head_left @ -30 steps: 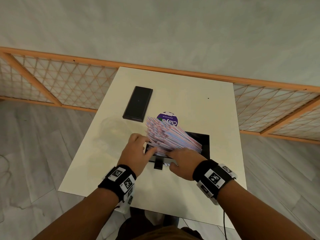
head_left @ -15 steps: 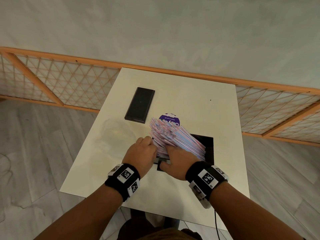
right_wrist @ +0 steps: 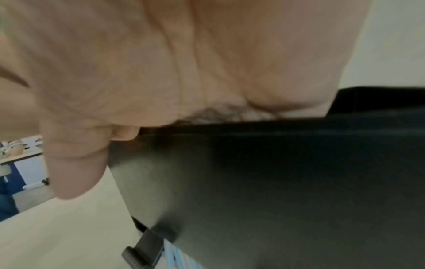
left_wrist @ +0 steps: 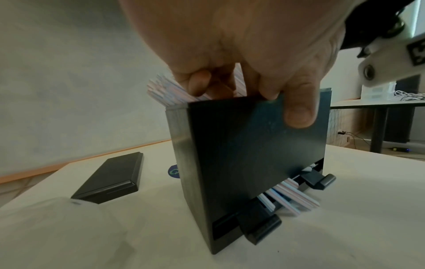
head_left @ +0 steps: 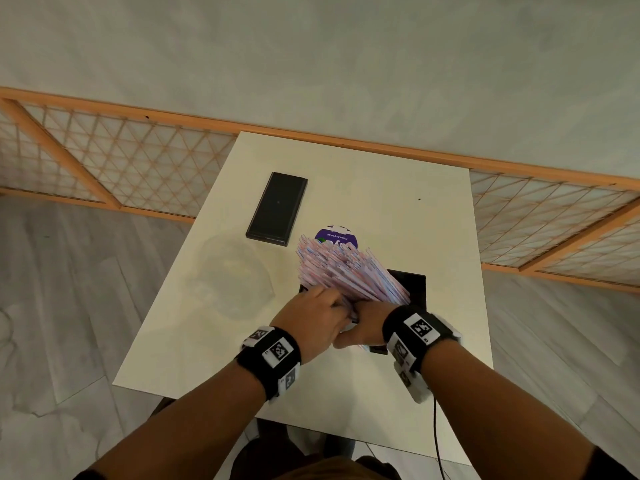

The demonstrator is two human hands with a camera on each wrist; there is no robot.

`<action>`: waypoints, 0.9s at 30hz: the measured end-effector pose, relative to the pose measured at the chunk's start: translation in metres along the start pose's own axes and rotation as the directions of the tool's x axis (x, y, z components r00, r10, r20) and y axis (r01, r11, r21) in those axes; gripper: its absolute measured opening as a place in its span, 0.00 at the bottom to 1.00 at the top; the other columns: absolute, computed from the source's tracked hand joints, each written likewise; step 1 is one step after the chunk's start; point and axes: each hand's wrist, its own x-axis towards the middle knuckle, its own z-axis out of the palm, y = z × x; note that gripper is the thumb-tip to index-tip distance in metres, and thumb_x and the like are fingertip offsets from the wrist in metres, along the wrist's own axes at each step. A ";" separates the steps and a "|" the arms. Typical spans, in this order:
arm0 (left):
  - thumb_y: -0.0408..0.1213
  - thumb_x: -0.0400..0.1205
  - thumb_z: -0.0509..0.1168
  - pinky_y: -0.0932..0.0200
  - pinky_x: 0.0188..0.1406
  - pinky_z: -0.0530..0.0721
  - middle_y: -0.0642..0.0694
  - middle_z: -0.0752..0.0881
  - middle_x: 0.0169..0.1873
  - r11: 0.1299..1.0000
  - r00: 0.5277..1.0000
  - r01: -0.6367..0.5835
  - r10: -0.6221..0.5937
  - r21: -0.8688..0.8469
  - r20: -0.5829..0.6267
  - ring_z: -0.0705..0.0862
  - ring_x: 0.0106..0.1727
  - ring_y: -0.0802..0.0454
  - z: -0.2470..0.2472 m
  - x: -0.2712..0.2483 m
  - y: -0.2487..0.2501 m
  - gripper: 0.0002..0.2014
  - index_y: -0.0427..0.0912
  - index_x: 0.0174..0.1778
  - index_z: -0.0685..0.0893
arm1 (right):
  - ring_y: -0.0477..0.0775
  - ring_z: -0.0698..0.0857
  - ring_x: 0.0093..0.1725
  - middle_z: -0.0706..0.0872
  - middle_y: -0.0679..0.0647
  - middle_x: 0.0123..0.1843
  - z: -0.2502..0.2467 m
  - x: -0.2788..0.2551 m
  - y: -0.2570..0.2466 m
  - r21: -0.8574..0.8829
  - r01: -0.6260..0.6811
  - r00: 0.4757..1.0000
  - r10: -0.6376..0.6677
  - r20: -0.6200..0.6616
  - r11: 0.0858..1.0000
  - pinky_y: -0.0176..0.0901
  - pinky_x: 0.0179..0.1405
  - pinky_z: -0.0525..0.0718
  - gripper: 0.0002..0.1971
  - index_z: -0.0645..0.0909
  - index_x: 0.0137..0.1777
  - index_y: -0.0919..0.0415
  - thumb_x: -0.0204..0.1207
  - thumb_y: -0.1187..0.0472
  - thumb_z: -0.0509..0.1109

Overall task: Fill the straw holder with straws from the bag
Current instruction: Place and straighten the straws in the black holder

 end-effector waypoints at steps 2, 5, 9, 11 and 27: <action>0.51 0.87 0.51 0.46 0.54 0.83 0.51 0.86 0.55 1.000 1.000 -0.010 0.010 -0.001 0.006 0.80 0.54 0.45 0.004 0.001 -0.004 0.21 0.52 0.57 0.90 | 0.58 0.83 0.65 0.84 0.52 0.67 -0.005 0.004 0.001 -0.042 -0.013 1.000 0.014 0.027 0.999 0.48 0.63 0.80 0.36 0.78 0.72 0.49 0.66 0.33 0.75; 0.52 0.88 0.53 0.50 0.50 0.83 0.50 0.85 0.50 1.000 0.996 -0.024 0.024 -0.004 -0.080 0.80 0.50 0.47 0.001 -0.003 -0.005 0.20 0.52 0.54 0.91 | 0.57 0.84 0.59 0.86 0.53 0.62 -0.007 0.011 0.004 -0.085 -0.037 0.995 0.044 0.088 0.996 0.49 0.58 0.82 0.40 0.81 0.67 0.48 0.58 0.27 0.74; 0.55 0.89 0.55 0.52 0.48 0.82 0.51 0.84 0.49 0.998 0.991 -0.032 0.038 0.054 -0.130 0.79 0.49 0.48 0.000 -0.006 -0.010 0.19 0.52 0.56 0.91 | 0.59 0.84 0.61 0.86 0.54 0.64 -0.010 0.017 0.007 -0.077 -0.045 0.990 0.055 0.132 0.996 0.52 0.64 0.83 0.43 0.80 0.69 0.47 0.54 0.26 0.72; 0.56 0.88 0.55 0.51 0.46 0.80 0.52 0.85 0.47 0.997 0.989 -0.015 0.026 0.079 -0.149 0.80 0.48 0.48 0.001 -0.006 -0.009 0.20 0.53 0.55 0.91 | 0.60 0.86 0.56 0.88 0.55 0.58 -0.008 0.019 0.008 -0.090 -0.033 0.992 0.043 0.120 0.995 0.52 0.58 0.85 0.37 0.83 0.61 0.49 0.56 0.27 0.70; 0.60 0.80 0.66 0.50 0.44 0.76 0.50 0.81 0.44 0.987 0.968 0.080 -0.043 0.141 -0.246 0.81 0.45 0.46 -0.007 -0.018 -0.006 0.17 0.48 0.45 0.85 | 0.59 0.86 0.57 0.83 0.52 0.56 -0.004 -0.022 0.023 -0.239 0.084 0.948 -0.152 -0.280 0.967 0.47 0.50 0.81 0.19 0.74 0.59 0.53 0.75 0.43 0.68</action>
